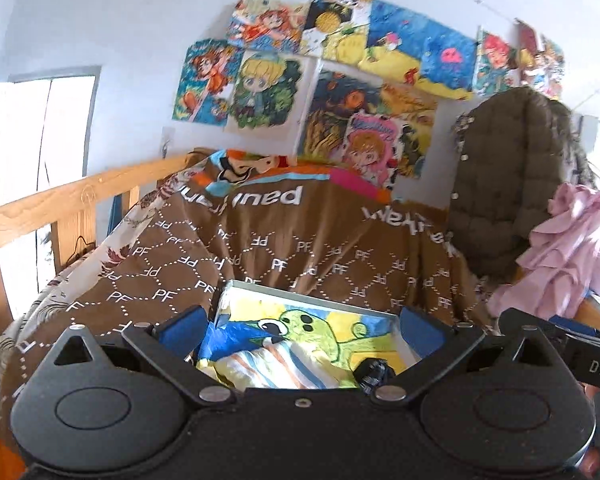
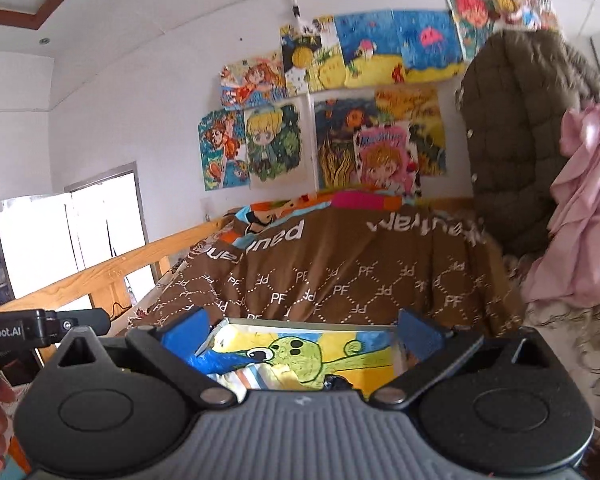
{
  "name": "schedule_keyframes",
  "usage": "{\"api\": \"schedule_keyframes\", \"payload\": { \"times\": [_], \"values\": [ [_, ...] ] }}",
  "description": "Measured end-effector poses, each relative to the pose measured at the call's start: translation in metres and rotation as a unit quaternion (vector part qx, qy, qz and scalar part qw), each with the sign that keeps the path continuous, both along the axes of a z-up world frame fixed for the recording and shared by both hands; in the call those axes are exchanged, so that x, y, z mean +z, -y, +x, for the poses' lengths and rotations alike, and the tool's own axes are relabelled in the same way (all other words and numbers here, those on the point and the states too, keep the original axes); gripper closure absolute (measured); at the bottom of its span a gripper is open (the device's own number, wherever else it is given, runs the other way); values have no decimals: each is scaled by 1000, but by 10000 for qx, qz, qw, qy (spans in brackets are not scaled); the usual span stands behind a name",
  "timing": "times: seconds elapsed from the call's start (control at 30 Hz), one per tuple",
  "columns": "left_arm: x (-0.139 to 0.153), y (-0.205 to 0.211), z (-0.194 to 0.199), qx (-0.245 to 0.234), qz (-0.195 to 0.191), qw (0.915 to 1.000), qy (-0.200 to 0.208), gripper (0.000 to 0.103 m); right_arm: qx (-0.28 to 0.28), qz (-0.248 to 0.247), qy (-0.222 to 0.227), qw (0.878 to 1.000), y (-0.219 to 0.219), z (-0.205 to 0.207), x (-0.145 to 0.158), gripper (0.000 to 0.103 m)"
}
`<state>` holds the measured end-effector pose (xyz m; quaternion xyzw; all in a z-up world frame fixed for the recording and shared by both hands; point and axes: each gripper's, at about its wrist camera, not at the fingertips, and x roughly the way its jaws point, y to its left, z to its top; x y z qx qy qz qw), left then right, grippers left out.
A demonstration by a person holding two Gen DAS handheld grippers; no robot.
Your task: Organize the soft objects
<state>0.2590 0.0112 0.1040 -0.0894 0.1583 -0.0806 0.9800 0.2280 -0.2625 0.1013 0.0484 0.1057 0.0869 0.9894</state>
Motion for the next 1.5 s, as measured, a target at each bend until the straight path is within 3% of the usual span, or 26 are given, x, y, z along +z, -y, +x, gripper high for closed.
{"api": "schedule_keyframes", "payload": {
  "times": [0.3,0.57,0.77,0.97,1.13,1.5],
  "values": [
    [-23,-8,-75,-282,6,9995,110,1,-279,-183,289,9990,-3,-78,-20,0],
    [-46,-24,-111,-118,-102,9998,92,1,-504,164,446,9976,5,-115,-28,0],
    [-47,-34,-133,90,-113,9998,135,1,-486,-29,271,9984,-5,-130,-37,0],
    [-49,-30,-157,792,252,9965,31,1,-541,-315,140,9979,-26,-153,-49,0],
    [-49,-35,-176,1132,272,9931,-112,1,-683,-406,-46,9968,-36,-168,-59,0],
    [-61,-31,-208,1208,676,9899,-304,1,-652,-78,-774,9948,-34,-168,-77,0]
  ]
}}
